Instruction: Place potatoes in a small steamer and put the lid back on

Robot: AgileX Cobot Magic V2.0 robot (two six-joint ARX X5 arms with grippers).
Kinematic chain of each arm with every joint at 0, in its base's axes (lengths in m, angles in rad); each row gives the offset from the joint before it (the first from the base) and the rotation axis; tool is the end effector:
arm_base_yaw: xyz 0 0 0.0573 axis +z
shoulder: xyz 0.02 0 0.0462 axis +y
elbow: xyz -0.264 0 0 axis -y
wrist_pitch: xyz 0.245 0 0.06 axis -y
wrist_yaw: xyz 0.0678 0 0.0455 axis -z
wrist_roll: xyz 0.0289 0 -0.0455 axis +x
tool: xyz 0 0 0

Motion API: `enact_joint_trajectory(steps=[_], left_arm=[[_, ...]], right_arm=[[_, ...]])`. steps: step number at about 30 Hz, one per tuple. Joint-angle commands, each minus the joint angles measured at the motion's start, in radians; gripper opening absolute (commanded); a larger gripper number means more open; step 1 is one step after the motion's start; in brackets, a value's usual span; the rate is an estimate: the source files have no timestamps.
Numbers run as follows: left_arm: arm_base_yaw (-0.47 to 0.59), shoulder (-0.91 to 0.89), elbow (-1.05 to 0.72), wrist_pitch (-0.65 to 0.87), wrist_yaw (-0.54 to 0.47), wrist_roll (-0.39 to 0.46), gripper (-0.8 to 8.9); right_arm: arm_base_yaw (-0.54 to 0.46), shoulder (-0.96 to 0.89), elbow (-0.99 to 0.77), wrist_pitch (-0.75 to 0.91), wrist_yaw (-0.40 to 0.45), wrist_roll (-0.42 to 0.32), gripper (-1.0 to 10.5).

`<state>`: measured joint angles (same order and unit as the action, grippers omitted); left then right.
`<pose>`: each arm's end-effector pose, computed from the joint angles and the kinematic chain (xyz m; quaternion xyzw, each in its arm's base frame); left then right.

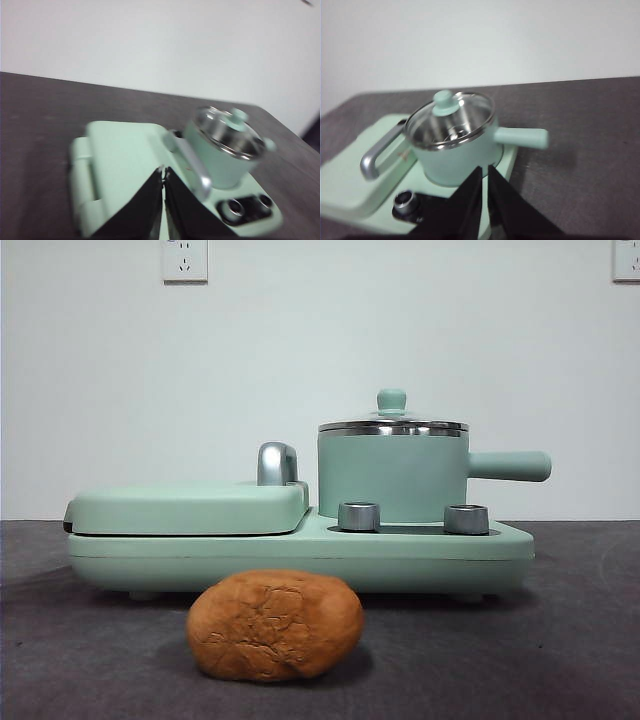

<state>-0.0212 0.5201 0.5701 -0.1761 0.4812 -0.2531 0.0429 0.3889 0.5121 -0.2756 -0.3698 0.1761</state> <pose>0.1250 -0.0160 0.2951 -0.1363 0.0922 -0.2383 0.9571 0.1046 0.0149 0.2789 0.0982 0.0928 0.1969 0.9711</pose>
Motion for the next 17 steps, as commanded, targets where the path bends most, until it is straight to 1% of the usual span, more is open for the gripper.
enact_joint_trajectory(steps=[1, 3, 7, 12, 13, 14, 15, 17], left_arm=[[-0.015, 0.082, 0.058, 0.005, 0.058, 0.116, 0.09], [-0.035, 0.139, 0.092, -0.010, 0.063, 0.185, 0.09], [-0.084, 0.232, 0.150, -0.051, 0.062, 0.355, 0.09], [-0.161, 0.305, 0.178, -0.063, 0.061, 0.638, 0.09], [-0.174, 0.311, 0.178, -0.063, 0.061, 0.683, 0.09], [-0.185, 0.315, 0.178, -0.064, 0.061, 0.716, 0.09], [-0.198, 0.318, 0.178, -0.063, 0.061, 0.740, 0.09], [-0.213, 0.318, 0.178, -0.062, 0.061, 0.742, 0.08]], right_arm=[[0.002, 0.072, 0.037, 0.003, -0.052, -0.134, 0.2], [0.007, 0.121, 0.056, 0.003, -0.082, -0.183, 0.2], [0.036, 0.193, 0.090, -0.011, -0.089, -0.286, 0.2], [0.087, 0.245, 0.118, -0.021, -0.067, -0.411, 0.2], [0.096, 0.249, 0.119, -0.016, -0.067, -0.440, 0.2], [0.103, 0.251, 0.119, -0.015, -0.067, -0.468, 0.2], [0.111, 0.252, 0.118, -0.016, -0.066, -0.512, 0.2], [0.119, 0.253, 0.118, -0.017, -0.066, -0.573, 0.2]])
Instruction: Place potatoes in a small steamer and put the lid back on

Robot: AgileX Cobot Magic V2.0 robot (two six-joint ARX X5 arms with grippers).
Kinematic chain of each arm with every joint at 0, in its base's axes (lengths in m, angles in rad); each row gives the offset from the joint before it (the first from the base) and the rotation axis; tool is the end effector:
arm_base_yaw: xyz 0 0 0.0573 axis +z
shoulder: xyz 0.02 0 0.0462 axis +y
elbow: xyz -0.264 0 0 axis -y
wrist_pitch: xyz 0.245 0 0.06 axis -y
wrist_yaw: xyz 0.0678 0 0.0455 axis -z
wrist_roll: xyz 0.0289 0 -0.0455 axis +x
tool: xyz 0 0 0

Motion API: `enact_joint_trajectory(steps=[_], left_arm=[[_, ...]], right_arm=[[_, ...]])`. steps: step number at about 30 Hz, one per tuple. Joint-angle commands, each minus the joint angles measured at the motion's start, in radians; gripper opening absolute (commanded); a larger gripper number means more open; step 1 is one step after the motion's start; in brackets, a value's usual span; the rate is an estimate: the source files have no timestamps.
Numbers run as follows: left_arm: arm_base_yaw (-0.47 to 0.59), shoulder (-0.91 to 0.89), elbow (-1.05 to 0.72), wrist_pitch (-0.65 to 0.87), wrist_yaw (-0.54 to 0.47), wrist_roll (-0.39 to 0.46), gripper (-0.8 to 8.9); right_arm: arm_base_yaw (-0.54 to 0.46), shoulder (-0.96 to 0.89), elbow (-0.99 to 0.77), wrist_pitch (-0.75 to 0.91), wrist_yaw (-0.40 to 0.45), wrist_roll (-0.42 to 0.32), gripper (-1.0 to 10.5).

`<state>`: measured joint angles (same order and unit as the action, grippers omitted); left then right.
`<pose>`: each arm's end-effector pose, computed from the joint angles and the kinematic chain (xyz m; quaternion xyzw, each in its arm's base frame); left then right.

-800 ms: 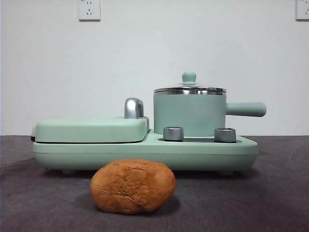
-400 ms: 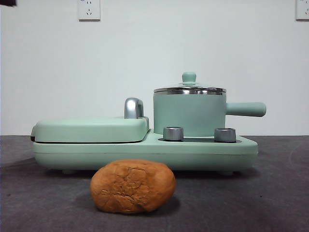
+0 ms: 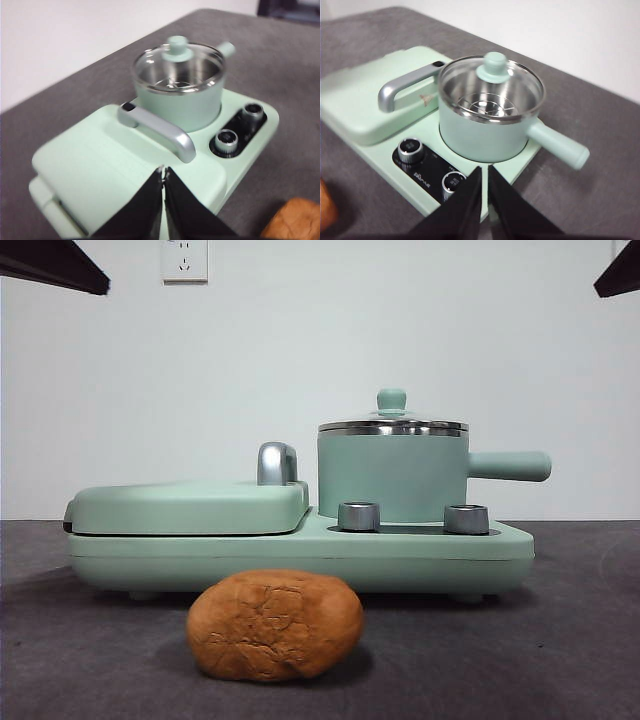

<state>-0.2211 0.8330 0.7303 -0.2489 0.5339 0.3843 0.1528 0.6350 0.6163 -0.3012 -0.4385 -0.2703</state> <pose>0.1717 -0.0537 0.3015 0.1480 0.1003 -0.3892 0.9036 0.1392 0.0339 0.2860 -0.1048 0.1175 0.3063 0.9388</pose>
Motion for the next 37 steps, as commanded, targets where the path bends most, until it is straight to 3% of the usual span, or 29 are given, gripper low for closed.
enact_joint_trajectory(steps=[1, 3, 8, 15, 21, 29, 37], left_arm=[[-0.021, 0.005, 0.018, 0.011, 0.009, 0.104, 0.09], [-0.030, 0.005, 0.018, 0.011, 0.009, 0.100, 0.48], [-0.055, 0.005, 0.018, 0.013, 0.010, 0.066, 2.55], [-0.097, 0.015, 0.018, 0.060, -0.004, 0.013, 2.49], [-0.162, 0.096, 0.020, 0.214, -0.127, -0.073, 2.50], [-0.259, 0.329, 0.132, 0.330, -0.202, -0.117, 2.50], [-0.307, 0.632, 0.364, 0.346, -0.204, -0.140, 2.50]], right_arm=[[0.010, 0.006, 0.014, 0.008, 0.002, -0.156, 0.2], [0.010, 0.006, 0.014, 0.009, 0.002, -0.164, 0.4], [0.010, 0.006, 0.014, 0.008, 0.002, -0.163, 2.9], [0.011, 0.004, 0.014, 0.010, 0.002, -0.132, 3.0], [0.011, 0.004, 0.014, 0.009, 0.002, -0.122, 3.0], [0.011, 0.004, 0.014, 0.009, 0.002, -0.122, 3.0], [0.011, 0.004, 0.014, 0.009, 0.002, -0.122, 3.0]])
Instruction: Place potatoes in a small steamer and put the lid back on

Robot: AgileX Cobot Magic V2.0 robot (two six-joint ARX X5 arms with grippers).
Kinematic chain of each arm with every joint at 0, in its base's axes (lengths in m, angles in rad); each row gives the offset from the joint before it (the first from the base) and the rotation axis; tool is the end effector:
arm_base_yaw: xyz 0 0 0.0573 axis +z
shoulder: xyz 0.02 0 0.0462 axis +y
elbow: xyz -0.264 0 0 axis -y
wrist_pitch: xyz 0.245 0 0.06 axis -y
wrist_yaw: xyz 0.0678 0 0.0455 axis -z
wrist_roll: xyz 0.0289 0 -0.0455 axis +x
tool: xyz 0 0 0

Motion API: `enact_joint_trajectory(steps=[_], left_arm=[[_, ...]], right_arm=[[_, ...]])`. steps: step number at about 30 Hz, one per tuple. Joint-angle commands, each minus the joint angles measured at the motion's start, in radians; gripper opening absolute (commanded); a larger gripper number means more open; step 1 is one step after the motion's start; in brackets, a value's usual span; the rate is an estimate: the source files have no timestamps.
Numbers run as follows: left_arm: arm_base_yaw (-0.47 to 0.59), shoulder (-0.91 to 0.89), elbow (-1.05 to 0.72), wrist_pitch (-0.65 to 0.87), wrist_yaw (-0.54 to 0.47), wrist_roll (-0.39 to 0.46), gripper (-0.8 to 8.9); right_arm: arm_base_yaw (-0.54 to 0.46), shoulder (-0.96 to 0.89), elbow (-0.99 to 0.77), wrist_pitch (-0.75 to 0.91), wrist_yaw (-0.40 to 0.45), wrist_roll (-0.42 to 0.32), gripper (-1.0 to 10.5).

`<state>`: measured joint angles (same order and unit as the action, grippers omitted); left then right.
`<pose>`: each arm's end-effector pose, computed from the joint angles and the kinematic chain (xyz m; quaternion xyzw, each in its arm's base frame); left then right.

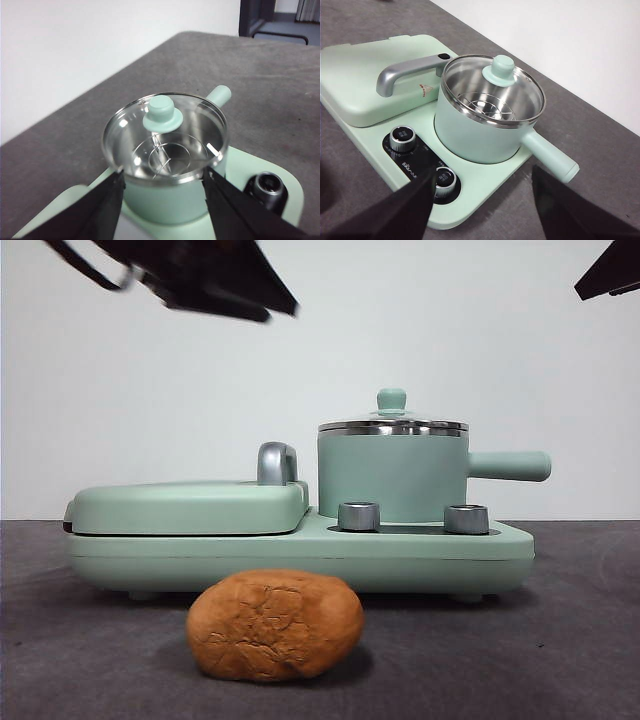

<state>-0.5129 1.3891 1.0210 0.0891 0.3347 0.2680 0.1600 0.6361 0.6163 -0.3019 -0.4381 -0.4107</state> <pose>0.2688 -0.1623 0.3048 0.1329 0.0828 -0.4221 0.8929 0.1391 0.0349 0.2858 -0.1706 0.0960 0.3170 0.9280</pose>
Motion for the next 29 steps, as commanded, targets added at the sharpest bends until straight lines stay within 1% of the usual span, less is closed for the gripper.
enact_joint_trajectory(steps=[1, 10, 15, 19, 29], left_arm=[[-0.021, 0.115, 0.108, 0.008, -0.005, -0.031, 2.50], [-0.064, 0.397, 0.399, 0.001, -0.005, -0.046, 2.54], [-0.078, 0.504, 0.507, -0.023, -0.005, -0.050, 2.54], [-0.085, 0.561, 0.543, -0.021, -0.005, -0.054, 2.53], [-0.087, 0.594, 0.544, -0.021, -0.005, -0.072, 2.49]], right_arm=[[0.003, 0.003, 0.014, 0.010, 0.002, 0.019, 3.0], [0.017, 0.003, 0.014, 0.010, 0.002, 0.019, 3.0], [0.022, 0.003, 0.014, 0.010, 0.002, 0.019, 3.0], [0.022, 0.003, 0.014, 0.010, 0.002, 0.019, 3.0], [0.022, 0.003, 0.014, 0.010, 0.002, 0.019, 3.0]])
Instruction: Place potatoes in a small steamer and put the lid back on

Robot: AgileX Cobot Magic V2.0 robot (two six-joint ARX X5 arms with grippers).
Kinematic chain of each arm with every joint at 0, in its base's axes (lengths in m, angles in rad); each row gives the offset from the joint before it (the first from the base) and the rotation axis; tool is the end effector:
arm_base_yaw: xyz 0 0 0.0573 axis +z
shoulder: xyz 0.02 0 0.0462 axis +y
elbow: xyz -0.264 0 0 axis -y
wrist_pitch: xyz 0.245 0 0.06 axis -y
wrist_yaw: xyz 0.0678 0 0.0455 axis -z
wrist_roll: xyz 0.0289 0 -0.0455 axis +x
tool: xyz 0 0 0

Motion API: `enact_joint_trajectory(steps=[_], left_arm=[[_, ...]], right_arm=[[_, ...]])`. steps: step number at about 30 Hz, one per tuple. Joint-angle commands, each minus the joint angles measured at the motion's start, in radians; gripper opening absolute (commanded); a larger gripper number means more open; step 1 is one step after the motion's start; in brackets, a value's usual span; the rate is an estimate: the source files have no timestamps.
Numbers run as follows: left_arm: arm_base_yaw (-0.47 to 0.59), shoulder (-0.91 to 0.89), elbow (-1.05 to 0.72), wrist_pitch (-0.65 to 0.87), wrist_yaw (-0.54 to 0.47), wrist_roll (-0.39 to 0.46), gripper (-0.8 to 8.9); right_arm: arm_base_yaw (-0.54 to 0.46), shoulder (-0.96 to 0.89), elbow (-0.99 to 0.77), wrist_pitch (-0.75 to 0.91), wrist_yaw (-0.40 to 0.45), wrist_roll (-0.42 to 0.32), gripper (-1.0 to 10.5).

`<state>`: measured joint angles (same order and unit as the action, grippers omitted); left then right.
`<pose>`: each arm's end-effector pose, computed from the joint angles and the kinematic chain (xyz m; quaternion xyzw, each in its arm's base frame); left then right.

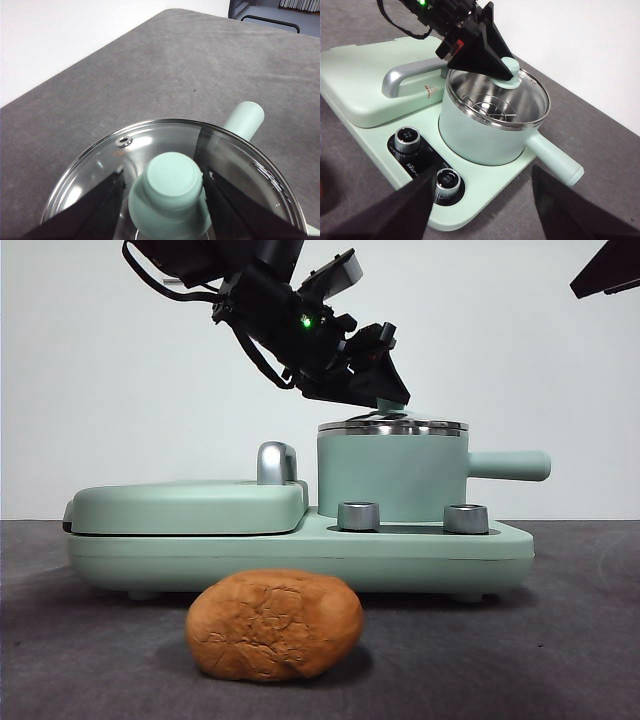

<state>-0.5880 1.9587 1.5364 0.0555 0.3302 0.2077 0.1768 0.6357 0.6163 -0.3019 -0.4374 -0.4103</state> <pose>0.3748 -0.2611 0.2681 0.1147 0.1347 -0.4521 0.8742 0.1385 0.0372 0.2858 -0.1713 0.0945 0.3245 0.9254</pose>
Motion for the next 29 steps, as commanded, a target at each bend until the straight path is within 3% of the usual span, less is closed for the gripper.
enact_joint_trajectory(steps=[1, 8, 16, 29], left_arm=[[-0.012, 0.025, 0.028, 0.013, 0.000, -0.012, 2.49], [-0.013, 0.025, 0.028, 0.012, 0.000, -0.017, 2.30], [-0.016, 0.025, 0.028, 0.012, 0.003, -0.018, 0.14], [-0.018, 0.018, 0.038, 0.019, 0.003, -0.018, 0.14]], right_arm=[[0.005, 0.003, 0.014, 0.010, 0.001, 0.019, 3.0], [0.005, 0.003, 0.014, 0.010, 0.019, 0.019, 3.0], [0.005, 0.003, 0.014, 0.009, 0.019, 0.019, 3.0], [0.005, 0.003, 0.014, 0.009, 0.019, 0.019, 3.0]])
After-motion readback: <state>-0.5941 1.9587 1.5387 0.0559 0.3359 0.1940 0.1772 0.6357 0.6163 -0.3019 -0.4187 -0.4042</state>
